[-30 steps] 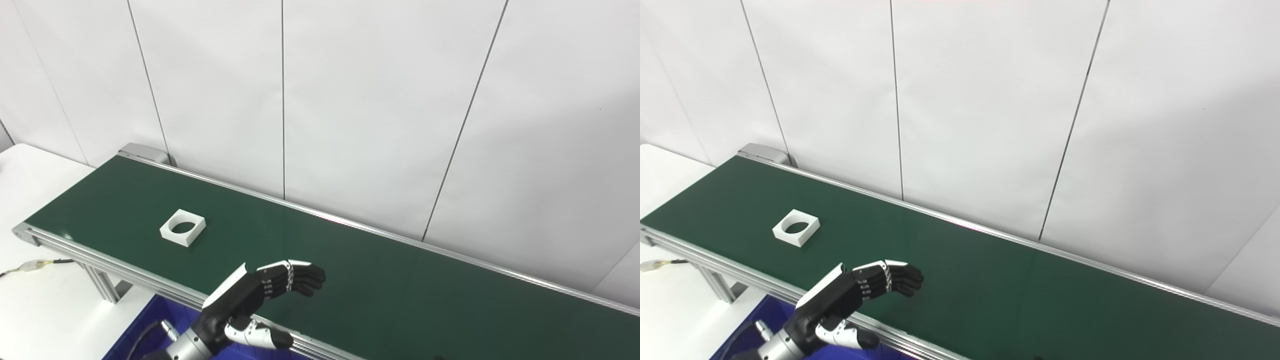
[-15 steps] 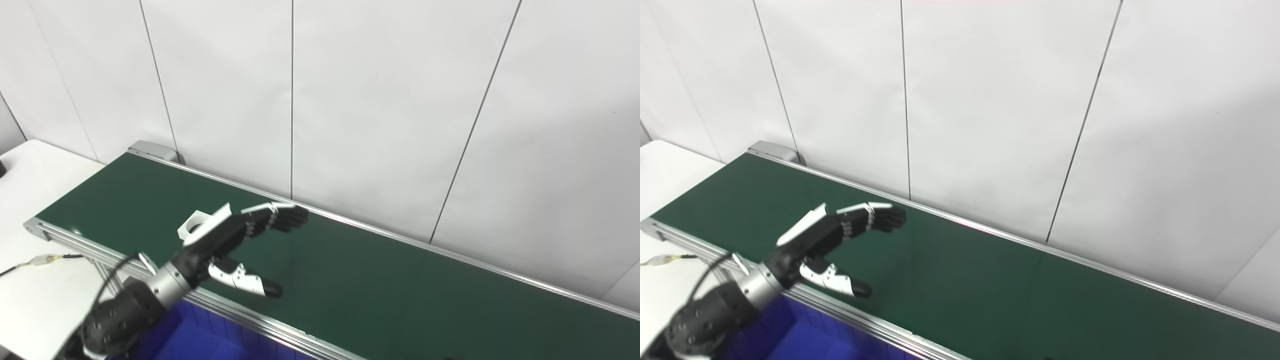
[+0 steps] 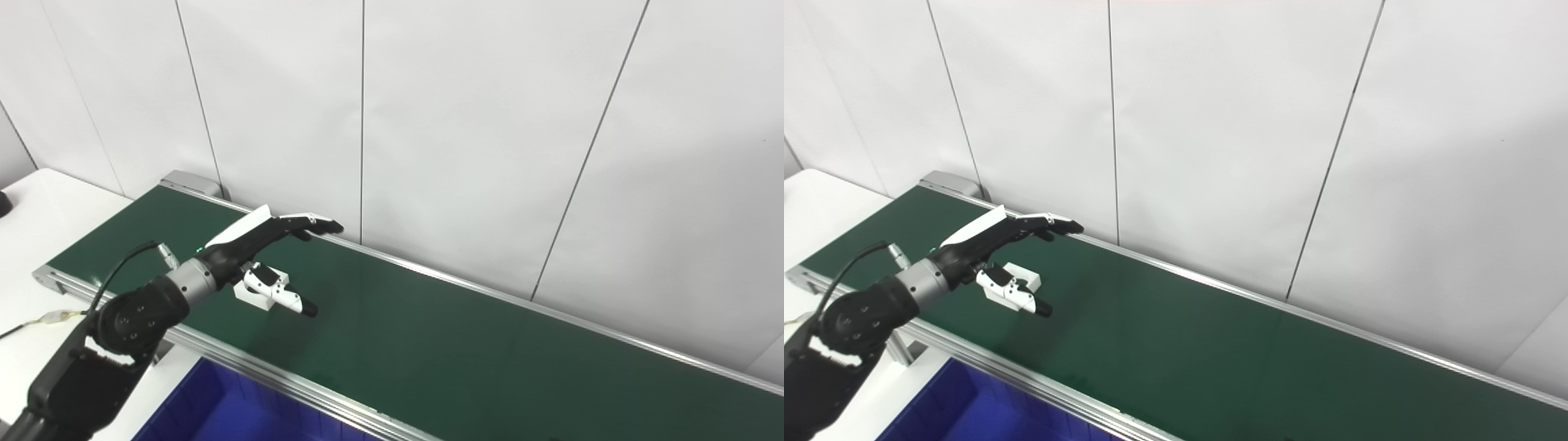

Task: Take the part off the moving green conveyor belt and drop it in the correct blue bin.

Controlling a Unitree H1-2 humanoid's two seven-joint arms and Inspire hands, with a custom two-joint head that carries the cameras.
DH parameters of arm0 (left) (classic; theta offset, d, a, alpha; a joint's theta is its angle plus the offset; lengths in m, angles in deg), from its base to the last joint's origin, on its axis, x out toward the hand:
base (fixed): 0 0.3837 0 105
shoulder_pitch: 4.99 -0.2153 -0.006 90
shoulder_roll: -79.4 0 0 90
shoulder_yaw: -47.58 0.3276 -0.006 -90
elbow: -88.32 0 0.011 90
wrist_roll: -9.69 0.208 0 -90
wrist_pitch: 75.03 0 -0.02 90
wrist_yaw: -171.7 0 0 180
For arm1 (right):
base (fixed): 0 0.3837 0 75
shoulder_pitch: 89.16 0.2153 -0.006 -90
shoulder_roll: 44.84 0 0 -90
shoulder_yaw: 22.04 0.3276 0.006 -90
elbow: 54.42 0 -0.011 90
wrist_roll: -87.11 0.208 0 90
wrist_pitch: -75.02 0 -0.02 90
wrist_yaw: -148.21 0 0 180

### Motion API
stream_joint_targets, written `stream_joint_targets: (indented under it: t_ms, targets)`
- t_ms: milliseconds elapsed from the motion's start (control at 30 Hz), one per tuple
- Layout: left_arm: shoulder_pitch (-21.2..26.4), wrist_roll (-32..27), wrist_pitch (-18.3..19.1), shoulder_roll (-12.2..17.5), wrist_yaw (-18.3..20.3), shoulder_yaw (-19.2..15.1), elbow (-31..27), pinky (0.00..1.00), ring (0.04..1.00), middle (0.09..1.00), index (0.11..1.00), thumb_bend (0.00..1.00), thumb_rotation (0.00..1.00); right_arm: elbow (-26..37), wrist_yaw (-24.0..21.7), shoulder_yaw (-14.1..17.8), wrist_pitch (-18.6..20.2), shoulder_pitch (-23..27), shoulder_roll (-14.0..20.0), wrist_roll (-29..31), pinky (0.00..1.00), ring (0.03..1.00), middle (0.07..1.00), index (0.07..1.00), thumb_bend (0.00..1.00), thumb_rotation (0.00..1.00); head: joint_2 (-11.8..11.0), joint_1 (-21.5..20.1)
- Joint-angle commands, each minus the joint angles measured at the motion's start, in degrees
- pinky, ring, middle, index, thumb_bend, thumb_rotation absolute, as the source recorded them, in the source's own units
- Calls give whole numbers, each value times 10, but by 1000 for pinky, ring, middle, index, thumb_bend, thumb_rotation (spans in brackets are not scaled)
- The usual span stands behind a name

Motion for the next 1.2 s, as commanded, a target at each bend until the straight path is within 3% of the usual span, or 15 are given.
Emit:
stream_joint_targets:
  t_ms: [0, 167, 500, 833, 1167]
  targets:
    - [34, 31, -30, 30, -11, 3, 9, 798, 872, 860, 833, 897, 254, 7, -6, 1, -33, 5, -2, 5, 744, 796, 829, 896, 543, 624, 0, 0]
    - [60, 82, -60, 37, -22, 20, 57, 769, 866, 864, 838, 874, 17, 8, -6, -1, -32, 5, -2, 5, 742, 798, 830, 900, 528, 623, 0, 2]
    - [97, 176, -88, 37, -52, 54, 143, 828, 863, 855, 835, 866, 0, 2, -7, -1, -35, 8, 0, 9, 749, 802, 833, 903, 524, 621, -1, 3]
    - [121, 258, -99, 33, -84, 94, 195, 774, 835, 856, 825, 856, 0, 4, -7, -1, -34, 8, -1, 12, 750, 799, 831, 901, 520, 616, -2, 3]
    - [134, 289, -106, 29, -106, 123, 232, 788, 844, 857, 812, 886, 0, 4, -7, -1, -35, 8, 1, 12, 749, 800, 832, 904, 517, 624, -1, 3]
